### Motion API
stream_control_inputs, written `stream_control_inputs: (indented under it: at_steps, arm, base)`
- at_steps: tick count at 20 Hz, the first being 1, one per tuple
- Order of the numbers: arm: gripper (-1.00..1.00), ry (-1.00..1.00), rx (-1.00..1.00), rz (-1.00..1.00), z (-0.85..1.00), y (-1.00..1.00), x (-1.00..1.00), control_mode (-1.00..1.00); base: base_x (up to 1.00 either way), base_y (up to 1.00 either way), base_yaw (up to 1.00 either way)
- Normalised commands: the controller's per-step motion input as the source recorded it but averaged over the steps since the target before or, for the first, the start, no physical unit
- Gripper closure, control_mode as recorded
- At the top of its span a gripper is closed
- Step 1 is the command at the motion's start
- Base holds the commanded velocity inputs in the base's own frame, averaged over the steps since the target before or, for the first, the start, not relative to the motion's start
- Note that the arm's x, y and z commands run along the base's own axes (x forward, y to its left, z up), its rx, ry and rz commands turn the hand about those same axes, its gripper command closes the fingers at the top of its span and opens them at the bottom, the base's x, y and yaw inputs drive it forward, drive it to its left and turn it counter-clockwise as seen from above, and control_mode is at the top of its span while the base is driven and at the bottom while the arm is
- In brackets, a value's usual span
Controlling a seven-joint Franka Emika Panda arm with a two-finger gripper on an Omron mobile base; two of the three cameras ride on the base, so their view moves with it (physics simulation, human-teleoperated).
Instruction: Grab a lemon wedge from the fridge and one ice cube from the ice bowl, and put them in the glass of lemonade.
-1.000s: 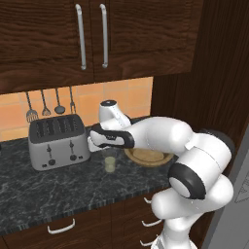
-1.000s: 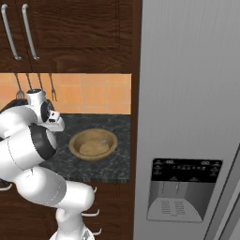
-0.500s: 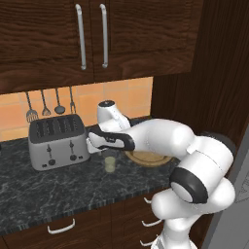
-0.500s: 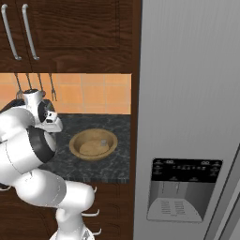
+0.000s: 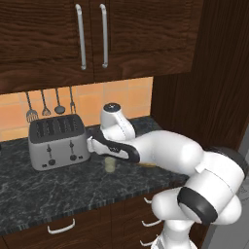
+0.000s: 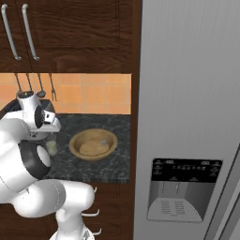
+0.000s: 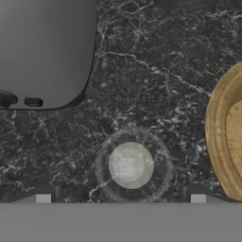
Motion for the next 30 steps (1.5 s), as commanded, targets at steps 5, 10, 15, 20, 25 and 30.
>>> stream_control_inputs:
  at_steps: [5,10,15,20,25,30]
  arm:
    - [-1.0,-0.09,0.09,-0.01,0.1,-0.17,-0.25,-1.0]
    - [-1.0,0.0,0.01,-0.01,0.66,-0.37,-0.45,-1.0]
    - [-1.0,0.03,0.0,0.0,0.66,-0.87,-0.77,-1.0]
    - [-1.0,-0.01,0.03,-0.03,0.18,-0.95,-0.85,-1.0]
    - [-1.0,0.0,0.0,-0.09,0.33,-0.7,-0.74,-1.0]
    - [-1.0,0.0,0.0,-0.07,0.39,-0.13,-0.37,-1.0]
  base:
    - [0.0,0.0,0.0]
    - [0.0,0.0,0.0]
    - [0.0,0.0,0.0]
    - [0.0,0.0,0.0]
    - [0.0,0.0,0.0]
    - [0.0,0.0,0.0]
